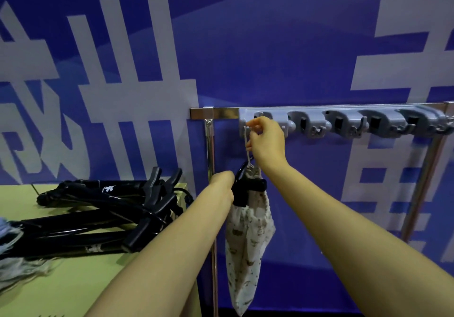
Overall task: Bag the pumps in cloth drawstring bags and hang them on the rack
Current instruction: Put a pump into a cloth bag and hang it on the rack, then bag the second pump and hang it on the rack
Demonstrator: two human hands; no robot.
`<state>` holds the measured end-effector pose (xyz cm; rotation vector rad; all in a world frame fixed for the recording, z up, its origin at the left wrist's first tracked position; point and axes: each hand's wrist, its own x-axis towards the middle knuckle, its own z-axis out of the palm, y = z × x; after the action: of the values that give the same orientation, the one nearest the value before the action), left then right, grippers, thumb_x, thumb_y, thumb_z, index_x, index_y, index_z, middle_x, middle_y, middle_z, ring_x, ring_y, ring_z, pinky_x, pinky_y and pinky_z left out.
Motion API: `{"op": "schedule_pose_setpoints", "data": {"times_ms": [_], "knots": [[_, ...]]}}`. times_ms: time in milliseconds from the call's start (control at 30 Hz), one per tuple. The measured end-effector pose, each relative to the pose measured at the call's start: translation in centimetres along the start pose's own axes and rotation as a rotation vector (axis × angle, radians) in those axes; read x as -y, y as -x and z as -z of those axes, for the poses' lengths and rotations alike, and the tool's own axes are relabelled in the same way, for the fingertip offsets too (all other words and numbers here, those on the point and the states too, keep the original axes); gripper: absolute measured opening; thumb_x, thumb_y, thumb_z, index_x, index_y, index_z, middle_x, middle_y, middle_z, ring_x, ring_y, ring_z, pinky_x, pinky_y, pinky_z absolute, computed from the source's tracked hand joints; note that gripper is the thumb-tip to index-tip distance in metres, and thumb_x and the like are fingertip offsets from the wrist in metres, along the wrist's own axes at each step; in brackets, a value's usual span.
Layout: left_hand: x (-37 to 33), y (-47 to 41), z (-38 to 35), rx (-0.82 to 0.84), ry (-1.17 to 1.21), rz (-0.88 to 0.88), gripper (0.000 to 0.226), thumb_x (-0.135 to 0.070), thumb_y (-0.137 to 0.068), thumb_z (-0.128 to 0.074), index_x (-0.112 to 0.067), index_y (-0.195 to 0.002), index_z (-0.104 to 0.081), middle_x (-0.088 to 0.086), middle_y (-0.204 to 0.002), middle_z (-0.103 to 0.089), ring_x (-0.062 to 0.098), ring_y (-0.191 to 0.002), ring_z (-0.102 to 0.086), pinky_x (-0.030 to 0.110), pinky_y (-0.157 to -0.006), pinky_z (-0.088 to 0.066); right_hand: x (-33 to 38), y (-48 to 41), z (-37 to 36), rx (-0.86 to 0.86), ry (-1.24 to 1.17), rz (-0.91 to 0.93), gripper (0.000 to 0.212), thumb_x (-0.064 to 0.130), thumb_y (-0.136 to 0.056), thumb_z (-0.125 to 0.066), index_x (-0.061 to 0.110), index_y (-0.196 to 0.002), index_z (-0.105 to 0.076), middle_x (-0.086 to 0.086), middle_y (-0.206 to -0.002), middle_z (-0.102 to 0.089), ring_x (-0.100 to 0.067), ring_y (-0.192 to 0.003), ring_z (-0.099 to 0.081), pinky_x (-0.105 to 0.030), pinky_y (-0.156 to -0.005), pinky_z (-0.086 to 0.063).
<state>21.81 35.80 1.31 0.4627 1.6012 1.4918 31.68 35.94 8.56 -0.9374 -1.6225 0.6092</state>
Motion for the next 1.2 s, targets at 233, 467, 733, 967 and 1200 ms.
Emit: {"op": "schedule_pose_setpoints", "data": {"times_ms": [233,467,733,967,1200], "knots": [[-3.0,5.0,1.0,0.097,-0.052,0.013,0.012,-0.013,-0.098,-0.041,-0.005,-0.103,-0.049,0.006,-0.073,-0.037,0.020,-0.079,-0.043,0.034,-0.082,-0.036,1.1,3.3,-0.3,-0.118,0.448,0.094,0.017,0.012,-0.094,-0.044,0.007,-0.108,-0.053,-0.012,-0.110,-0.055,-0.033,-0.085,-0.053,-0.036,-0.063,-0.033],[-5.0,7.9,6.8,0.038,-0.145,-0.201,0.020,-0.010,-0.091,-0.047,-0.005,-0.109,-0.054,0.005,-0.069,-0.045,0.017,-0.059,-0.043,0.025,-0.051,-0.038,5.9,5.5,-2.1,-0.122,0.271,0.287,0.015,0.016,-0.093,-0.048,0.007,-0.101,-0.057,-0.012,-0.106,-0.058,-0.030,-0.097,-0.055,-0.042,-0.080,-0.043],[-3.8,11.3,23.0,-0.355,-0.648,-0.405,0.033,-0.028,-0.083,-0.065,0.003,-0.090,-0.069,0.028,-0.092,-0.068,0.040,-0.088,-0.066,0.042,-0.076,-0.053,11.5,13.5,-9.6,0.501,0.184,0.367,0.016,0.020,-0.089,-0.059,0.009,-0.096,-0.067,-0.012,-0.100,-0.070,-0.029,-0.096,-0.063,-0.042,-0.082,-0.050],[0.7,15.7,32.6,-0.403,-0.902,-0.335,0.030,-0.024,-0.084,-0.067,-0.014,-0.057,-0.057,0.018,-0.088,-0.072,0.029,-0.081,-0.065,0.033,-0.074,-0.048,12.8,22.0,-14.5,1.010,0.372,0.338,0.016,0.021,-0.085,-0.066,0.011,-0.097,-0.069,-0.008,-0.100,-0.070,-0.023,-0.095,-0.065,-0.037,-0.083,-0.054],[4.1,16.7,36.0,-0.433,-0.915,-0.291,0.034,-0.022,-0.085,-0.066,-0.016,-0.056,-0.050,0.009,-0.084,-0.065,0.028,-0.096,-0.064,0.036,-0.087,-0.050,11.9,25.7,-16.6,1.085,0.580,0.070,0.038,0.043,-0.088,-0.060,0.011,-0.069,-0.053,0.000,-0.064,-0.060,-0.015,-0.058,-0.059,-0.026,-0.060,-0.048]]}}
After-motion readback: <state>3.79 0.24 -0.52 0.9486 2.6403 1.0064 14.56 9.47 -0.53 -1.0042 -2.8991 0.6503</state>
